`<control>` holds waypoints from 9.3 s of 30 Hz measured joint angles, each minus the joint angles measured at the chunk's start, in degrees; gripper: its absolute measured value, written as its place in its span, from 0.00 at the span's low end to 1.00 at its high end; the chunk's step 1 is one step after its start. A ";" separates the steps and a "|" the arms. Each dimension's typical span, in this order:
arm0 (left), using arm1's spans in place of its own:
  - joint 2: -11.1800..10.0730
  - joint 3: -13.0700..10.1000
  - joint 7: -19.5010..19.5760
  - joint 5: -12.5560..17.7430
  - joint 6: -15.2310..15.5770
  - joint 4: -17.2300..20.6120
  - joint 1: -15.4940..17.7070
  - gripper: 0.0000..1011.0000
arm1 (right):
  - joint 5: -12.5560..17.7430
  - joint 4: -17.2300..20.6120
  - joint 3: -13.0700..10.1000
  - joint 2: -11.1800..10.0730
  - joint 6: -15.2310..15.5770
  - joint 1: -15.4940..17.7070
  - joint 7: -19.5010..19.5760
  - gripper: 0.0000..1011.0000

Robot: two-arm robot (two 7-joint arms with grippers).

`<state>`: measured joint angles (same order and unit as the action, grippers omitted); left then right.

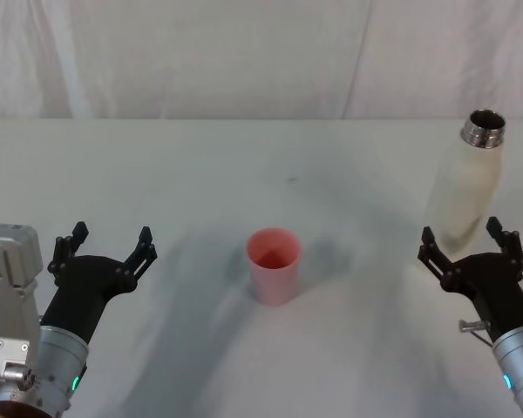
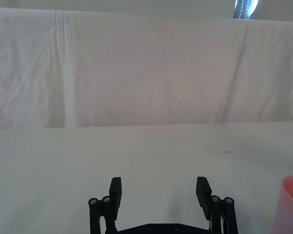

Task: Grasp the thermos with one hand and pour water into the cup lid.

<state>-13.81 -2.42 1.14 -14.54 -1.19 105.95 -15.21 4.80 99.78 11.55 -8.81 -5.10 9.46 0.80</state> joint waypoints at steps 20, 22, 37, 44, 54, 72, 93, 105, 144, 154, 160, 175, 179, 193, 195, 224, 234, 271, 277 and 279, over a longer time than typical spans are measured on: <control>0.00 0.00 0.00 0.00 0.00 0.00 0.00 0.99 | 0.66 -3.77 -3.47 3.73 0.38 -3.44 -3.52 0.99; 0.00 0.00 0.00 0.00 0.00 0.00 0.00 0.99 | 0.66 -3.96 -3.65 4.08 0.49 -3.70 -3.72 0.99; 0.00 0.00 0.00 0.00 0.00 0.00 0.00 0.99 | -0.34 -6.37 -4.73 6.12 0.85 -6.12 -4.48 0.99; 0.00 0.00 0.00 0.00 0.00 0.00 0.00 0.99 | -1.16 -7.83 -4.87 6.40 0.75 -7.60 -4.66 0.99; 0.00 0.00 0.00 0.00 0.00 0.00 0.00 0.99 | -2.35 -9.56 -4.86 6.49 0.62 -9.63 -4.90 0.99; 0.00 0.00 0.00 0.00 0.00 0.00 0.00 0.99 | -2.56 -9.92 -4.88 6.55 0.53 -9.99 -4.93 0.96; 0.00 0.00 0.00 0.00 0.00 0.00 0.00 0.99 | -2.57 -9.66 -4.76 6.49 0.58 -9.95 -4.99 0.94; 0.00 0.00 0.00 0.00 0.00 0.00 0.00 0.99 | -3.65 -8.03 -4.72 6.00 0.62 -10.42 -5.29 0.94; 0.00 0.00 0.00 0.00 0.00 0.00 0.00 0.99 | -18.48 -3.11 -1.43 -0.79 0.27 -12.90 -5.20 0.94; 0.00 0.00 0.00 0.00 0.00 0.00 0.00 0.99 | -22.21 -2.72 0.94 -4.08 -2.14 -13.51 -7.23 0.94; 0.00 0.00 0.00 0.00 0.00 0.00 0.00 0.99 | -25.04 -2.70 2.84 -6.29 -3.57 -13.90 -7.92 0.94; 0.00 0.00 0.00 0.00 0.00 0.00 0.00 0.99 | -35.75 -3.03 7.62 -10.02 -3.85 -15.34 -5.73 0.94; 0.00 0.00 0.00 0.00 0.00 0.00 0.00 0.99 | -38.60 -3.69 8.95 -10.62 -3.58 -15.79 -4.74 0.94; 0.00 0.00 0.00 0.00 0.00 0.00 0.00 0.99 | -47.19 -6.70 13.59 -12.30 -2.89 -17.96 -1.34 0.94; 0.00 0.00 0.00 0.00 0.00 0.00 0.00 0.99 | -47.68 -7.25 14.16 -12.30 -2.77 -18.35 -1.11 0.94; 0.00 0.00 0.00 0.00 0.00 0.00 0.00 0.99 | -52.33 -12.35 19.08 -12.92 -1.22 -21.48 0.44 0.94; 0.00 0.00 0.00 0.00 0.00 0.00 0.00 0.99 | -52.75 -11.50 19.63 -14.06 -0.79 -22.74 -1.23 0.94; 0.00 0.00 0.00 0.00 0.00 0.00 0.00 0.99 | -59.79 -12.20 22.61 -14.58 2.64 -23.78 2.65 0.94; 0.00 0.00 0.00 0.00 0.00 0.00 0.00 0.99 | -60.53 -11.96 22.97 -14.88 2.78 -23.62 2.90 0.94; 0.00 0.00 0.00 0.00 0.00 0.00 0.00 0.99 | -60.76 -11.95 23.08 -14.94 2.81 -23.63 2.99 0.94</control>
<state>-13.81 -2.41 1.14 -14.54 -1.19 105.95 -15.21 -55.96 87.83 34.63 -23.75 -2.29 -14.16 3.79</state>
